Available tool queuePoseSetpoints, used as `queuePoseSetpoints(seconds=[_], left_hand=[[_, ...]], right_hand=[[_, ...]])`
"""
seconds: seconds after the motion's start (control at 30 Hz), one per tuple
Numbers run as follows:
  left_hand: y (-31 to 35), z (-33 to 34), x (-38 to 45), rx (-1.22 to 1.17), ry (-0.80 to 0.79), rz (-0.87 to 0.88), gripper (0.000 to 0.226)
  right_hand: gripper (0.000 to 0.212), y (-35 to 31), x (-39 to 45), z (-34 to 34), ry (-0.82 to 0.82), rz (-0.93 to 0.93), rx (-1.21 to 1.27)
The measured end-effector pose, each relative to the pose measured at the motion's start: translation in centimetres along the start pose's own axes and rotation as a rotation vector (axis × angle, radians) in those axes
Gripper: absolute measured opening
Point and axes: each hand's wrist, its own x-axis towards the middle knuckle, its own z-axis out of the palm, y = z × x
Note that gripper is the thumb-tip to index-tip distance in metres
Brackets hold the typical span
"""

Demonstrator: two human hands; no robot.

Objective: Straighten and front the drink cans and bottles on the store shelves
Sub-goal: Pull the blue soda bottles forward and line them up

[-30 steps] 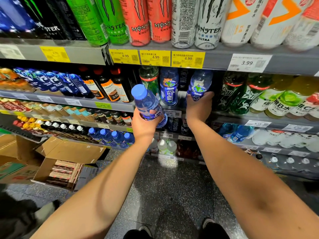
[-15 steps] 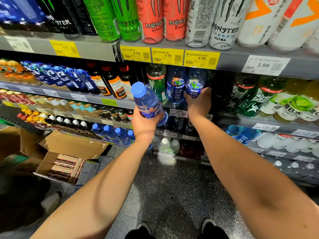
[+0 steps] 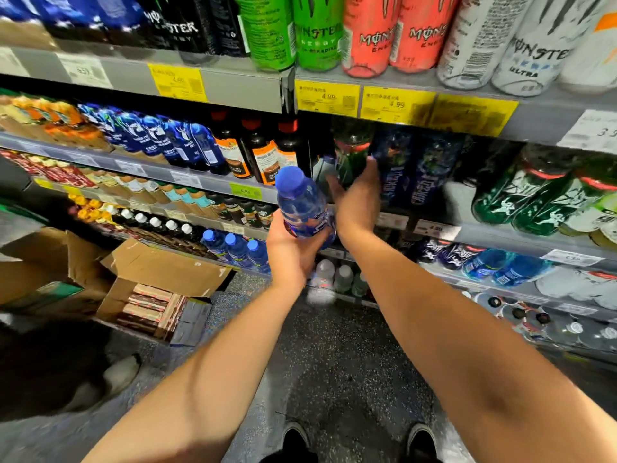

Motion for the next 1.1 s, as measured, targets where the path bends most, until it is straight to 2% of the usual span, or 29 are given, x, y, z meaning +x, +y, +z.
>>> queuePoseSetpoints(seconds=[0.1,0.23,0.37,0.43,0.67,0.87,1.03,1.1], left_hand=[[-0.4,-1.7,1.2,-0.094,-0.042,-0.059,0.062],[-0.6,-3.8,1.8,-0.088,-0.071,-0.004,0.064],[-0.3,-4.9,2.0,0.102,-0.031,0.103,0.064],[0.1,-5.3,1.9,0.16,-0.028,0.104,0.065],[1.0,-5.0,1.5,0.15,-0.021,0.093,0.058],[1.2,-4.5,1.1,0.131,-0.016,0.094,0.053],[1.2,-3.9,0.9,0.111,0.007,0.078,0.046],[1.2,-3.5,1.1,0.081,0.015,0.074,0.044]], right_hand=[[0.087,-0.7,0.1,1.2,0.035,0.066,-0.111],[0.082,-0.9,0.8,2.1,0.043,0.156,-0.17],[0.084,-1.5,0.8,2.3,0.064,0.247,-0.082],[0.087,-1.7,0.5,2.1,0.083,0.244,-0.047],[0.091,-1.6,0.1,0.7,0.09,0.282,0.126],[0.059,-3.0,-0.3,-0.4,0.086,0.233,0.208],[0.042,-2.7,-2.2,-2.3,-0.018,0.299,0.302],[0.043,-1.9,-3.1,-3.5,-0.044,0.321,0.322]])
